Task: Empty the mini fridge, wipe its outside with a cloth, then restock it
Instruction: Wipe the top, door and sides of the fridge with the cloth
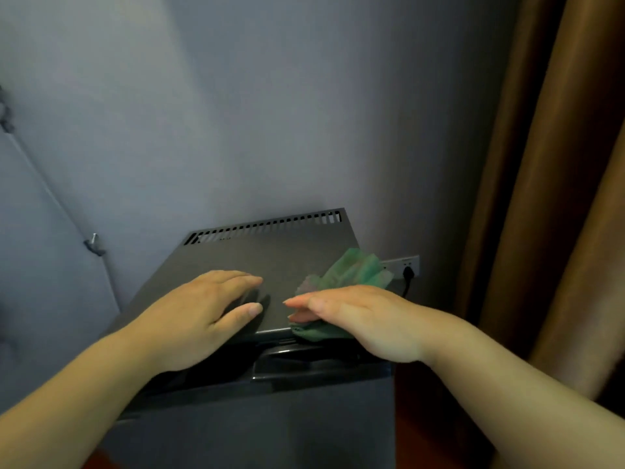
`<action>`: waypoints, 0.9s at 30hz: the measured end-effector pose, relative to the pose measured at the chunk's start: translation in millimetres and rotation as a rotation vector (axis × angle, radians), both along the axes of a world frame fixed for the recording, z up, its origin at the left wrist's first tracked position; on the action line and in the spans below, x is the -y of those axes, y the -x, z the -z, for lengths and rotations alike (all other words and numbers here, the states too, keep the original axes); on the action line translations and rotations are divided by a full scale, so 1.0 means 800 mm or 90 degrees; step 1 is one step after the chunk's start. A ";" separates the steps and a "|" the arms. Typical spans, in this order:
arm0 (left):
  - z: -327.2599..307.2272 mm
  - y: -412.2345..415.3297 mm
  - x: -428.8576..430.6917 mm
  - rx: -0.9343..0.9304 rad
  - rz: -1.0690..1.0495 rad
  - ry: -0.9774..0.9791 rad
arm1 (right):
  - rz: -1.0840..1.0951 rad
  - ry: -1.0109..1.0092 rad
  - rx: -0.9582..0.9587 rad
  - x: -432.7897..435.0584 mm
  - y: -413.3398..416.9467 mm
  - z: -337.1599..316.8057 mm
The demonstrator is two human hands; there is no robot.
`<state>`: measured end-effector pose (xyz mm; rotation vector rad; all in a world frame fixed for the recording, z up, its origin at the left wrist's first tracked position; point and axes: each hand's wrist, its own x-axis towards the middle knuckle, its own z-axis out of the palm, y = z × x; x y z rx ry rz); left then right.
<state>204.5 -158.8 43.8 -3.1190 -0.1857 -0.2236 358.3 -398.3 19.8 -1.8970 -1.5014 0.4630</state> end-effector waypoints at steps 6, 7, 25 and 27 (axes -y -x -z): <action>0.024 0.046 0.050 0.018 -0.105 0.060 | 0.025 -0.020 -0.049 0.012 0.012 0.006; 0.028 0.052 0.059 0.018 -0.109 0.066 | 0.036 -0.042 -0.046 0.013 0.014 0.008; 0.026 0.098 0.071 0.109 -0.123 0.183 | 0.269 -0.105 0.171 0.011 0.036 0.016; 0.022 0.088 0.060 0.108 -0.101 0.188 | 0.310 -0.055 0.178 0.008 0.036 0.014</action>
